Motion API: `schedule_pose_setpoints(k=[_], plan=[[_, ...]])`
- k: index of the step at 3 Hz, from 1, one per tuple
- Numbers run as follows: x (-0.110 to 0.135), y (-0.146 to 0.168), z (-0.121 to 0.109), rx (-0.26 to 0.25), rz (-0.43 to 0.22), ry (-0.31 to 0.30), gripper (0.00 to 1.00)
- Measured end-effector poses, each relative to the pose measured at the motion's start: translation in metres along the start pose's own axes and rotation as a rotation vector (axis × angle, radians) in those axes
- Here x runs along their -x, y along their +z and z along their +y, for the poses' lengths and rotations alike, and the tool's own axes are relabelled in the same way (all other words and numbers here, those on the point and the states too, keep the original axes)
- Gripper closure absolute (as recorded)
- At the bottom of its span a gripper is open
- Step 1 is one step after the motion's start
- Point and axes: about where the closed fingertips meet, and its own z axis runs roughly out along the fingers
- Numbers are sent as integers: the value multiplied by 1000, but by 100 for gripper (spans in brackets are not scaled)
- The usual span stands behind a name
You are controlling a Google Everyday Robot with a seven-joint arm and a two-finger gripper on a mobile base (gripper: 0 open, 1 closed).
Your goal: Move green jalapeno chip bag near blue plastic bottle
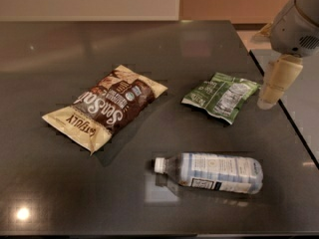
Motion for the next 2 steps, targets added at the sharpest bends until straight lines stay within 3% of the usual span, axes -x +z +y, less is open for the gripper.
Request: schedule_pose_setpoints(k=[2], plan=[[-12, 59, -49, 61, -30, -24, 0]])
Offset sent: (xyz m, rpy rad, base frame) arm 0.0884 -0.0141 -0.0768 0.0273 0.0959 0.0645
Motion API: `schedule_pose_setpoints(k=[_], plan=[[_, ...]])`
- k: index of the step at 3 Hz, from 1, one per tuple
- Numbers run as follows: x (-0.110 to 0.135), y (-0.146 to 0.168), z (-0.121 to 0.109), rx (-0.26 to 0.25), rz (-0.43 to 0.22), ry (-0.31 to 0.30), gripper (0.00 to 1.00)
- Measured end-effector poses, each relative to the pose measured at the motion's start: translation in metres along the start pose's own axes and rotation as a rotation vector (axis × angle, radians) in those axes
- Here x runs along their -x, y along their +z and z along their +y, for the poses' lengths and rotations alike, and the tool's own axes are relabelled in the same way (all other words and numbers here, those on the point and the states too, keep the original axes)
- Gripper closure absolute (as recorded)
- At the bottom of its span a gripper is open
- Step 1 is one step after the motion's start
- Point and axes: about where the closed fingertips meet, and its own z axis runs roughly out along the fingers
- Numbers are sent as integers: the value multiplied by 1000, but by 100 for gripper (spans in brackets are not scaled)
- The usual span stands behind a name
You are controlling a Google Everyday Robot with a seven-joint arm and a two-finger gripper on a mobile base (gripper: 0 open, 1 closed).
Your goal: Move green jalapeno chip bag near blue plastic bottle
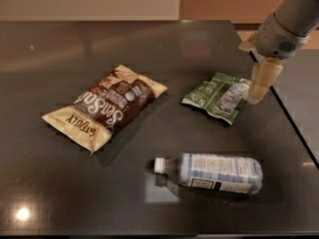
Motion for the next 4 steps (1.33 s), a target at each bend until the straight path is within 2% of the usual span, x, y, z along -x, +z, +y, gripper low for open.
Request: schedule_pose_setpoints(k=[1, 3, 4], plan=[[-5, 25, -11, 32, 7, -9, 0], [-12, 62, -17, 82, 37, -5, 0], [-11, 69, -16, 95, 55, -4, 17]])
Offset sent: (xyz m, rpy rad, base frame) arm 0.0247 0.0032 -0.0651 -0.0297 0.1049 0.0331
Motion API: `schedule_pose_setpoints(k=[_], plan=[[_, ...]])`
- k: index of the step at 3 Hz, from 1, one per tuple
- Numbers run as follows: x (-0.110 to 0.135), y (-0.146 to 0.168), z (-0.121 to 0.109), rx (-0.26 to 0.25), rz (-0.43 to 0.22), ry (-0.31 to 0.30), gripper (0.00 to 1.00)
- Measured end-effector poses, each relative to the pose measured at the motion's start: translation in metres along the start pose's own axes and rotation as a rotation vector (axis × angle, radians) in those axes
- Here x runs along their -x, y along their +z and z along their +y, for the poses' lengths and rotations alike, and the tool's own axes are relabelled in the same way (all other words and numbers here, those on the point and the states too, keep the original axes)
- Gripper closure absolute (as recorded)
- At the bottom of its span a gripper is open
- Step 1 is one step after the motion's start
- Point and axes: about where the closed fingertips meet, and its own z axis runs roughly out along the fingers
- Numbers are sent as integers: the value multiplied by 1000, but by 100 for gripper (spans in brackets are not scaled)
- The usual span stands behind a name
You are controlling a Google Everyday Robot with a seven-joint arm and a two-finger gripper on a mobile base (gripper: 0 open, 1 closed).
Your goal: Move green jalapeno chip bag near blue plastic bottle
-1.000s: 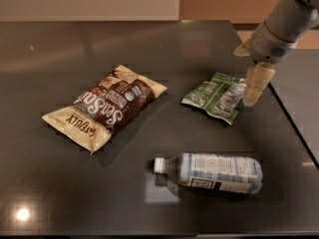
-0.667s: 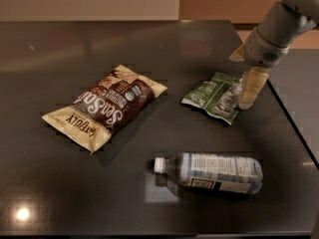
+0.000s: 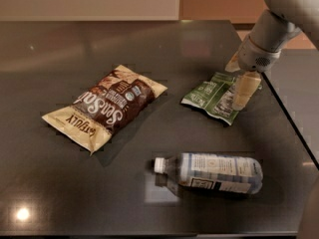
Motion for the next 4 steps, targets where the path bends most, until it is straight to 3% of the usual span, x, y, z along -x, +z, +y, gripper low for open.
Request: schedule_pose_setpoints(k=[3, 4], plan=[[11, -17, 15, 19, 19, -10, 86], [20, -36, 31, 23, -6, -43, 100]])
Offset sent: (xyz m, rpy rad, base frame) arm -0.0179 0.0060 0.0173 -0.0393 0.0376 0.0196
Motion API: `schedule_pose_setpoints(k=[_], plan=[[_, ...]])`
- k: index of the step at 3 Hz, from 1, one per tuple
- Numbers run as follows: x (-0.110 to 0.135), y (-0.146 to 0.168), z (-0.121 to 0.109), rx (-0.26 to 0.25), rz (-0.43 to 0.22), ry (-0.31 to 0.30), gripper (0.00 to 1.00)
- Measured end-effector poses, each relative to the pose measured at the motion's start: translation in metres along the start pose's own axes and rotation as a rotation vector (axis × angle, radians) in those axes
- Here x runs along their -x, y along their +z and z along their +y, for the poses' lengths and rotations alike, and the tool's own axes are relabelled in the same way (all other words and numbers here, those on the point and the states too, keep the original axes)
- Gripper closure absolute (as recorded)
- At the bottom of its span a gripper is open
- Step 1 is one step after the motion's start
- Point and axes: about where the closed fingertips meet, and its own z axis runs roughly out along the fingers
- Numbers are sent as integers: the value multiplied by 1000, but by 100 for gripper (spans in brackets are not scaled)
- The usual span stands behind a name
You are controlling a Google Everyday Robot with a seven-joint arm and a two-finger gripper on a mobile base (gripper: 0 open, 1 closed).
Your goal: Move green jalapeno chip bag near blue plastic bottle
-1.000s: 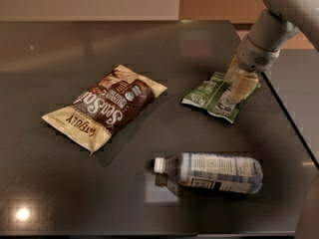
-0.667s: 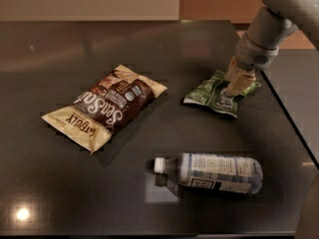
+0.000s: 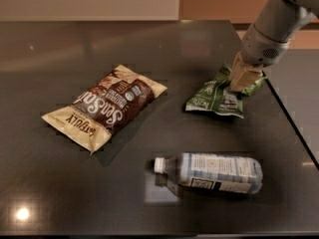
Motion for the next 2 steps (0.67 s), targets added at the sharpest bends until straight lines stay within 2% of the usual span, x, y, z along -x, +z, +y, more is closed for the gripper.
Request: schedule_pose_setpoints(k=[2], plan=[[27, -29, 44, 52, -87, -90, 100]])
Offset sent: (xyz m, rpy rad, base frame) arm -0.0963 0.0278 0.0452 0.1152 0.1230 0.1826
